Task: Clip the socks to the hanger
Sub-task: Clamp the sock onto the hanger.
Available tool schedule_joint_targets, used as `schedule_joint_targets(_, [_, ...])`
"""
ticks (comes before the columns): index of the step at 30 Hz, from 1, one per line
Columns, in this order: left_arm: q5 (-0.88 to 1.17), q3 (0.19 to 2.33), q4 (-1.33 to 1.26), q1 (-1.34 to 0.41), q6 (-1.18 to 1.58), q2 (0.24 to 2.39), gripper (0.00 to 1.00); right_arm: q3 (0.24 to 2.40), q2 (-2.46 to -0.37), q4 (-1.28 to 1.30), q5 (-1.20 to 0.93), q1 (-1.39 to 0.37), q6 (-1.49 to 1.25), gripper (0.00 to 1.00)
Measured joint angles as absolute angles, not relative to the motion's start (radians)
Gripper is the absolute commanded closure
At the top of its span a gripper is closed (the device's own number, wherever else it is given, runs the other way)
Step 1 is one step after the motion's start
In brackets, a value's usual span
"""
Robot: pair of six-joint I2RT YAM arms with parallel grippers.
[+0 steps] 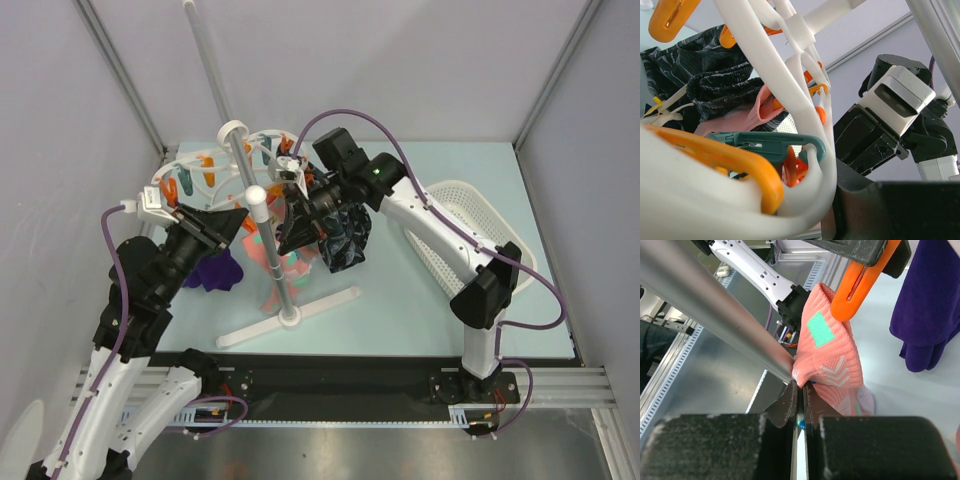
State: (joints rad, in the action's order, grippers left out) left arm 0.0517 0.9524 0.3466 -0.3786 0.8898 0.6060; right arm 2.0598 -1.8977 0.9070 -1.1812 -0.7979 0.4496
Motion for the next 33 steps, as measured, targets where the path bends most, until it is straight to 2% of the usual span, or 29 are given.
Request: schedule_joint_targets(33, [0.056,0.952,0.354,-0.379,0.890,0.591,1.00,2.202,-1.977,0.838,-1.186,-0.797,0.369,1.00])
